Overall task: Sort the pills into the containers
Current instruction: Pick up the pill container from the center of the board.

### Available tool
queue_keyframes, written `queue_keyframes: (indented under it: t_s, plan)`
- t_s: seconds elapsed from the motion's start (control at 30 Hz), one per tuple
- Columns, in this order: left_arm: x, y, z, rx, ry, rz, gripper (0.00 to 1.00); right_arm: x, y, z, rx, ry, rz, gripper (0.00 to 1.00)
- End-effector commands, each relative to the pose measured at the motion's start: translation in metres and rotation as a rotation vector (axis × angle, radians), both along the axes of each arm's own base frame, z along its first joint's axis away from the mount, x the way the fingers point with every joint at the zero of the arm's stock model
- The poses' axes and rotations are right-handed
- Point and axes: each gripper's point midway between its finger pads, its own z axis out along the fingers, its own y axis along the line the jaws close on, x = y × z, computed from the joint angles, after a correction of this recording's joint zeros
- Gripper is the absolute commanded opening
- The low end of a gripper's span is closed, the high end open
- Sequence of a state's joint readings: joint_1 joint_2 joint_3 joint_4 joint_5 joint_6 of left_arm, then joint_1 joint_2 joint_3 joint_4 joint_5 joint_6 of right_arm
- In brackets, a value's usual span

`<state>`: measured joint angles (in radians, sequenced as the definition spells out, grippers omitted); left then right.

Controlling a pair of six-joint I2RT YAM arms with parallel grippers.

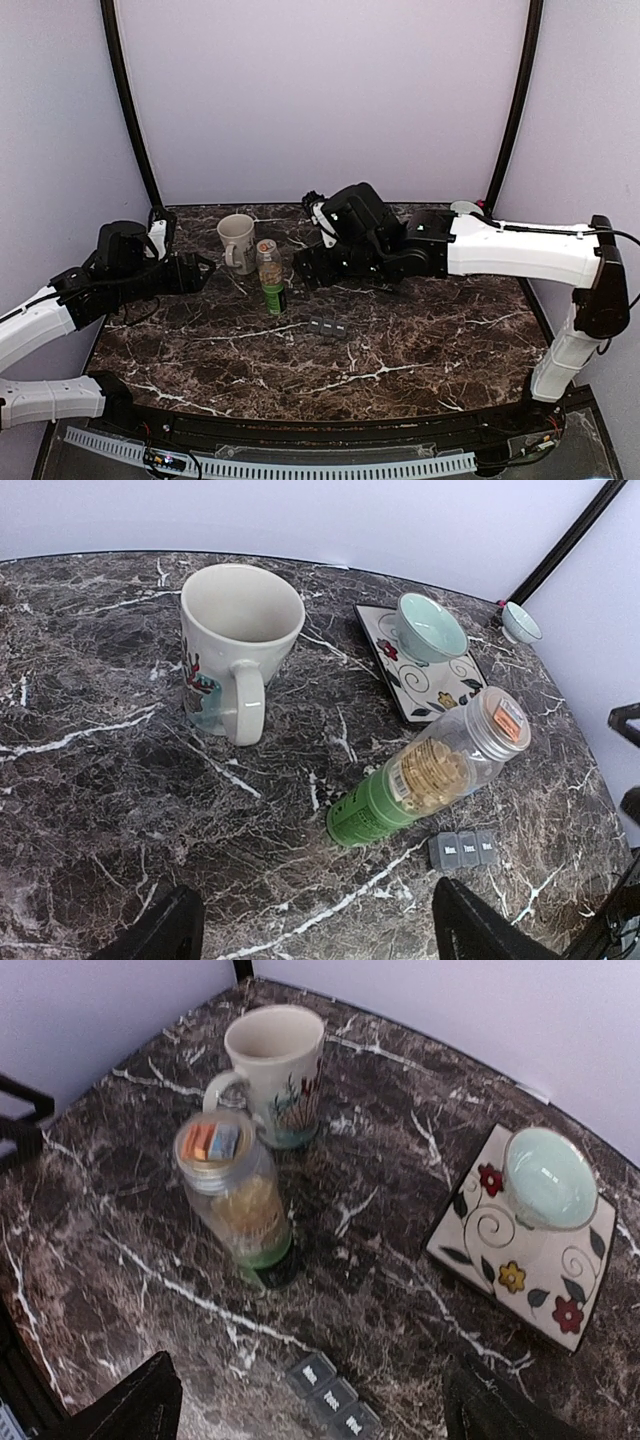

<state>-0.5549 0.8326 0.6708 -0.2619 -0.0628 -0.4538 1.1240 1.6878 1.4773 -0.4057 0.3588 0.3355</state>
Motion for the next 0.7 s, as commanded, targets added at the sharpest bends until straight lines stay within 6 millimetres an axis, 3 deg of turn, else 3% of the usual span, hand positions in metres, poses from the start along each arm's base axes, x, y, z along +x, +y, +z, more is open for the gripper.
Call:
queue_keyframes:
  t_s: [0.0,0.13,0.37,0.53,0.67]
  plan:
    - [-0.009,-0.005,-0.007,-0.023,0.021,-0.030,0.82,-0.035,-0.008,-0.048,-0.146,0.065,0.124,0.92]
    - [-0.011,-0.009,-0.010,-0.029,0.036,-0.045,0.81,-0.050,-0.014,-0.081,-0.219,0.107,0.199,0.92]
    - [-0.013,-0.012,-0.010,-0.041,0.043,-0.049,0.82,-0.060,-0.021,-0.126,-0.331,0.150,0.270,0.93]
    - [-0.014,-0.012,-0.010,-0.043,0.042,-0.052,0.82,-0.056,-0.023,-0.153,-0.409,0.158,0.299,0.95]
    - [-0.015,-0.013,-0.008,-0.051,0.039,-0.061,0.82,-0.043,-0.029,-0.161,-0.407,0.166,0.284,0.95]
